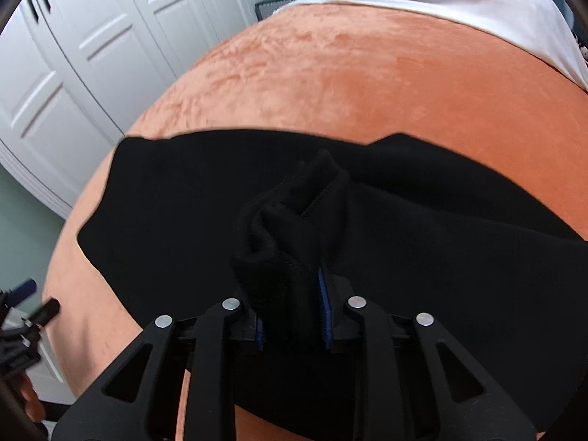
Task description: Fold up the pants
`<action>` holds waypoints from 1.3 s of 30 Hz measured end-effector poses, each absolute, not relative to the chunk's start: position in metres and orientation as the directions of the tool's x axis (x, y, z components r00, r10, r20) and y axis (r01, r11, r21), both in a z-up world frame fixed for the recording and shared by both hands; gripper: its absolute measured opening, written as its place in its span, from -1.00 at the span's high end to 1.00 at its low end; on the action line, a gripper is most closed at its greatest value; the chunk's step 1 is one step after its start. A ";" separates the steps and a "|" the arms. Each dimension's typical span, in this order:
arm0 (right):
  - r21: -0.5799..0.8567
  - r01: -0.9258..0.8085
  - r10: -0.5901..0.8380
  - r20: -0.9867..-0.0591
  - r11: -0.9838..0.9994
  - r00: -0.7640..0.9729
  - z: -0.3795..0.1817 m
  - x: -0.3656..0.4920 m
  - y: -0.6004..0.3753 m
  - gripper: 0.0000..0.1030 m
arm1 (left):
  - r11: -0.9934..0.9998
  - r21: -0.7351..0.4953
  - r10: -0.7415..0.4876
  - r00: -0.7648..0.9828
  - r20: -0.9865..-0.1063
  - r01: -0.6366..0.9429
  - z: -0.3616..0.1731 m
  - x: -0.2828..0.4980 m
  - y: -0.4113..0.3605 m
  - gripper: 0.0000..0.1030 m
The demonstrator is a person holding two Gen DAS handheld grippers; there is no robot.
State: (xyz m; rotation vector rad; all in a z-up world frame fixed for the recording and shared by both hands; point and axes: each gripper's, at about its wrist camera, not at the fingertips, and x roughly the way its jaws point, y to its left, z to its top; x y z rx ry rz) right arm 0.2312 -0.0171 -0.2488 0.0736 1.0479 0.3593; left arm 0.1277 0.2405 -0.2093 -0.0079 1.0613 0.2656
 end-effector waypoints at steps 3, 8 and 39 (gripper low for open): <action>0.220 -0.298 0.340 -0.826 0.929 0.450 -0.238 0.221 -0.007 -0.28 | 0.967 0.100 0.199 0.451 -0.870 -0.235 -0.211 0.131 0.248 -0.60; 0.135 -0.323 0.302 -0.778 0.937 0.551 -0.201 0.182 -0.011 -0.37 | 0.955 0.011 0.142 0.425 -0.894 -0.295 -0.216 0.138 0.266 -0.60; 0.165 0.240 0.001 -0.825 0.957 0.565 -0.203 0.055 -0.265 -0.69 | 0.824 -0.270 0.018 0.500 -0.866 -0.498 -0.212 0.230 0.239 0.74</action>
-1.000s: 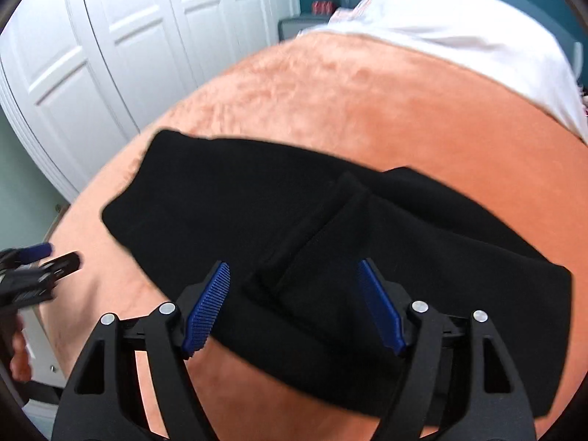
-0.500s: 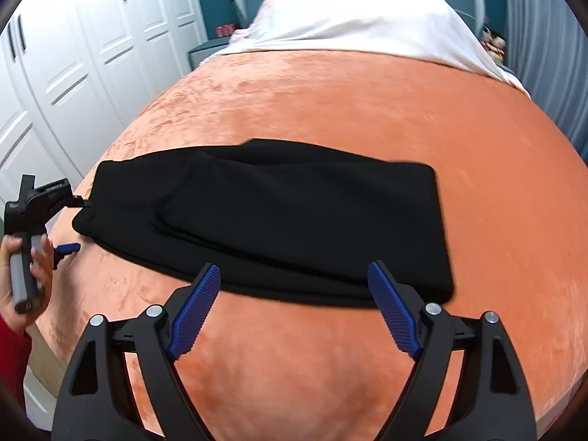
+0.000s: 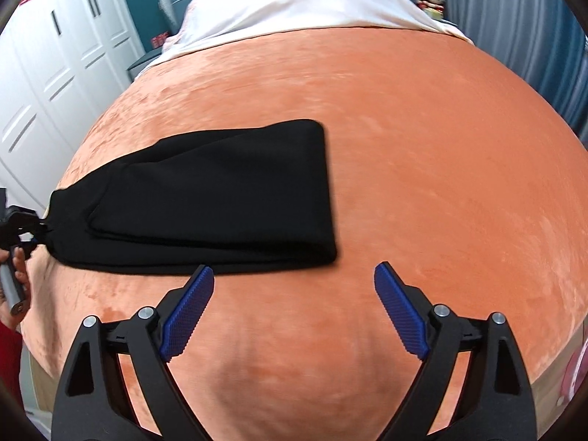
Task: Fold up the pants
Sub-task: 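Grasp the folded end with the left tool and fold it over again, then release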
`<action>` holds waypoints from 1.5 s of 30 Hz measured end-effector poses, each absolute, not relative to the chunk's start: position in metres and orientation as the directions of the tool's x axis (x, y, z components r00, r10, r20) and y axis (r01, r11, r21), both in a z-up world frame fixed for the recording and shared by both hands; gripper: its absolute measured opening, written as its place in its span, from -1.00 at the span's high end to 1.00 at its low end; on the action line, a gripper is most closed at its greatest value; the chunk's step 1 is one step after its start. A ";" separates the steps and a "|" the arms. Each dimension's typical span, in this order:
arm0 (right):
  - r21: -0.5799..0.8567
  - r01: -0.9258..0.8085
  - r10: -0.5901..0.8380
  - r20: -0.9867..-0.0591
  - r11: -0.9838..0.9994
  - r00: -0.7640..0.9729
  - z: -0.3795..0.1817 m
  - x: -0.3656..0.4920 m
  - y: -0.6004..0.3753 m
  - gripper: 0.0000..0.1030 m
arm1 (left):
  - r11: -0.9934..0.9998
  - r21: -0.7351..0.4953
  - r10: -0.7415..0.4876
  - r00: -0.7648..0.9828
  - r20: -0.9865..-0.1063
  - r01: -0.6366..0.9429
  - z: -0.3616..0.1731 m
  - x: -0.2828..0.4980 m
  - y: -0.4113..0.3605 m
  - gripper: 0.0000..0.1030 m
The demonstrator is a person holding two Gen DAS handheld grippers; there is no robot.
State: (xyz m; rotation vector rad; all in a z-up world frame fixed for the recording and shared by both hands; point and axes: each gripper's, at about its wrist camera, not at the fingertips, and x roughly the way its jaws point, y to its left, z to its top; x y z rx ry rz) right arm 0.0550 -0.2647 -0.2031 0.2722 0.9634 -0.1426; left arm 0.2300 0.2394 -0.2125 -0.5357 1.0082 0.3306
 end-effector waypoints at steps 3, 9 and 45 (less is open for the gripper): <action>0.181 0.264 0.000 -0.825 0.947 0.565 -0.206 0.047 -0.285 -0.69 | 0.890 -0.283 -0.021 0.588 -0.808 -0.357 -0.162 0.225 0.187 0.74; 0.222 0.301 0.008 -0.817 0.927 0.576 -0.208 0.033 -0.323 -0.69 | 0.976 -0.212 -0.121 0.658 -0.743 -0.059 -0.103 0.211 0.040 0.74; 0.449 0.078 0.332 -0.756 0.890 0.564 -0.212 0.161 -0.345 -0.82 | 0.960 0.199 0.043 0.601 -0.798 0.196 -0.180 0.071 -0.079 -0.68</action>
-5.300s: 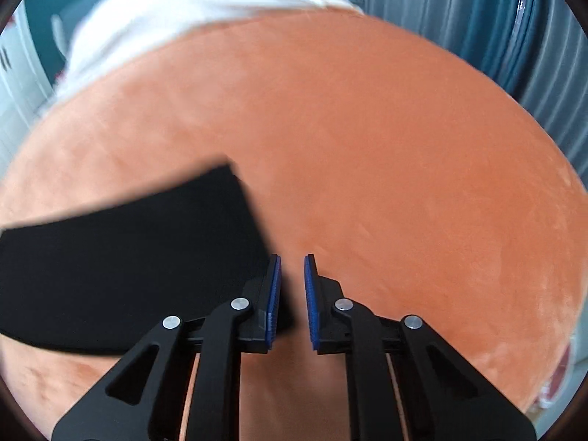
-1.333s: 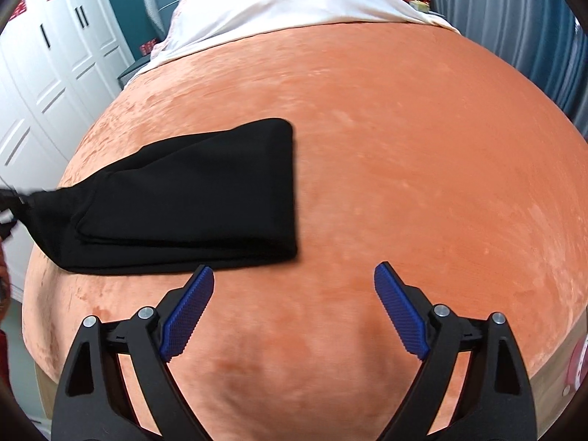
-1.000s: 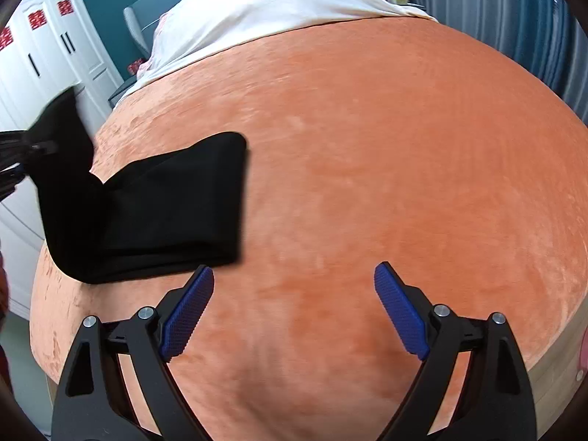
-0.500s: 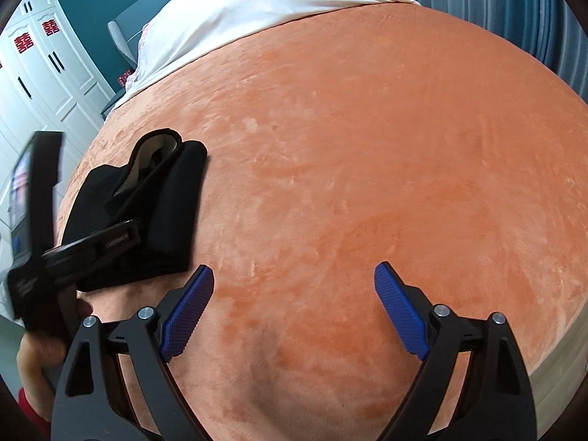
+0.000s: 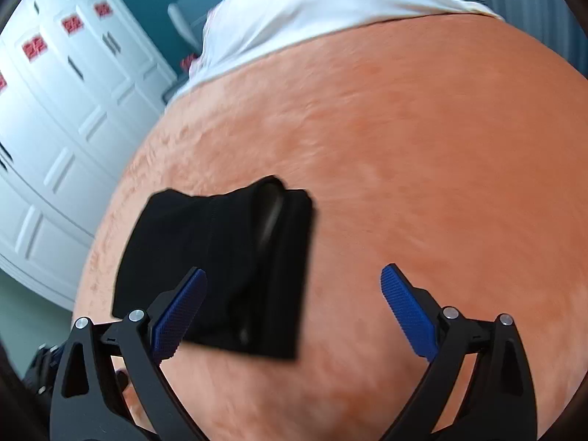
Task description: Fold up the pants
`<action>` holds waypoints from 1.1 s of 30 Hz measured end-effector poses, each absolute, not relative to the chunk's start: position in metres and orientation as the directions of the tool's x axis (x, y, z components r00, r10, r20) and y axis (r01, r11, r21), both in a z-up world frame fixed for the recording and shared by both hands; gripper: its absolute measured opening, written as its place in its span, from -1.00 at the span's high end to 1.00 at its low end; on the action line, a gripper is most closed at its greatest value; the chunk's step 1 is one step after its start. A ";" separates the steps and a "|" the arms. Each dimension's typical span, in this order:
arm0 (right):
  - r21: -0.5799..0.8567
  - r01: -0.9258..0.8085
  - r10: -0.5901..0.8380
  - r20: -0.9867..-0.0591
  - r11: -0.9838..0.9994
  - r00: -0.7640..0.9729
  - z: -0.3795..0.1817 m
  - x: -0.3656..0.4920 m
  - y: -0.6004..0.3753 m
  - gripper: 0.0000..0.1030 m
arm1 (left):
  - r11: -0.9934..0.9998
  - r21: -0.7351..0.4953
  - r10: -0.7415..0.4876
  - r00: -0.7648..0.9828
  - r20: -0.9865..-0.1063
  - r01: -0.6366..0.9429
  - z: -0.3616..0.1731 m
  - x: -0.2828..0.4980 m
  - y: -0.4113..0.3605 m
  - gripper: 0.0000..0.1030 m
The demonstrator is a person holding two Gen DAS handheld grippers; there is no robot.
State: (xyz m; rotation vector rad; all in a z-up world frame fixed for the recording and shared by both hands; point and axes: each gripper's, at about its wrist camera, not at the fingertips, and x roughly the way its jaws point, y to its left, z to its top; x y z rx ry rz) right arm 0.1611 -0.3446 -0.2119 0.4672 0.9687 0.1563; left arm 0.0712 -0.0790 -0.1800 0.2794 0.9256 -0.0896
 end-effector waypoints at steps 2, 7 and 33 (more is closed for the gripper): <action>0.452 0.078 0.343 -0.768 0.889 0.541 -0.224 0.181 -0.326 -0.82 | 0.972 0.186 0.065 0.592 -0.804 0.146 -0.180 0.081 -0.052 -0.68; 0.312 0.036 0.257 -0.837 0.949 0.483 -0.244 0.206 -0.283 0.29 | 0.969 0.238 0.159 0.588 -0.793 0.059 -0.185 0.094 -0.008 -0.68; 0.262 -0.180 0.314 -0.858 0.948 0.407 -0.255 0.292 -0.099 0.45 | 0.987 0.139 0.158 0.523 -0.837 -0.076 -0.195 0.121 0.086 -0.68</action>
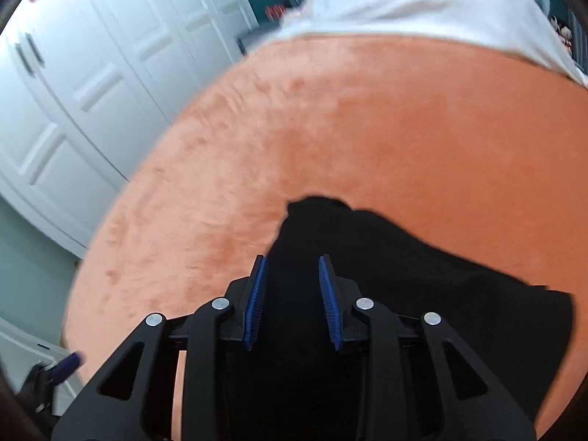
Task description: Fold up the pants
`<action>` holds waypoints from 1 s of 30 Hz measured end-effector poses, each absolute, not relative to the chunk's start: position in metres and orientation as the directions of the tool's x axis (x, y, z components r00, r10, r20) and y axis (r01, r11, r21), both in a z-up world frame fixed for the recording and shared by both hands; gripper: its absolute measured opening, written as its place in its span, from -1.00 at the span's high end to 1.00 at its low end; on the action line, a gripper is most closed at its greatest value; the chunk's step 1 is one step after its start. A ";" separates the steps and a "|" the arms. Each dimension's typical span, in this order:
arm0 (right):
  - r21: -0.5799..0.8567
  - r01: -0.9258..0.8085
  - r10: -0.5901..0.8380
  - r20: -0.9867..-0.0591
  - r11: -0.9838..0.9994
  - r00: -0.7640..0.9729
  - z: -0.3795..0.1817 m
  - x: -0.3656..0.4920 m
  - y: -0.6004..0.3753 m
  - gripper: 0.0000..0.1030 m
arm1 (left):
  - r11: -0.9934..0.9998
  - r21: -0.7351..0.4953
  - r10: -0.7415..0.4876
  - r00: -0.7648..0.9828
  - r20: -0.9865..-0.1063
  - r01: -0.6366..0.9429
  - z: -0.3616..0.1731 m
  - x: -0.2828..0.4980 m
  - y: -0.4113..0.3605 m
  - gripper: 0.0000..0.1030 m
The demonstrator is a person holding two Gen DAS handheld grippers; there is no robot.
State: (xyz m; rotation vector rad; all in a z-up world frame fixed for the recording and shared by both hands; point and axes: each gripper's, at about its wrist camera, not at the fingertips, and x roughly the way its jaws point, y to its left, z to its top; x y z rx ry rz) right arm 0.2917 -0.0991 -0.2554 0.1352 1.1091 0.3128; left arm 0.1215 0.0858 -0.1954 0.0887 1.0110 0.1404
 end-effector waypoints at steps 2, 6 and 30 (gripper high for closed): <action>0.269 -0.190 0.326 -0.849 0.944 0.415 -0.257 0.298 -0.094 0.44 | 0.987 0.139 0.163 0.515 -0.842 -0.084 -0.199 0.124 0.094 -0.68; 0.289 -0.193 0.348 -0.787 0.938 0.510 -0.203 0.291 -0.104 0.45 | 0.986 0.123 0.162 0.501 -0.850 -0.110 -0.205 0.130 0.113 -0.68; 0.204 0.060 0.147 -0.852 0.977 0.503 -0.233 0.129 -0.275 0.86 | 0.993 0.112 0.075 0.523 -0.849 0.039 -0.183 0.122 0.027 -0.68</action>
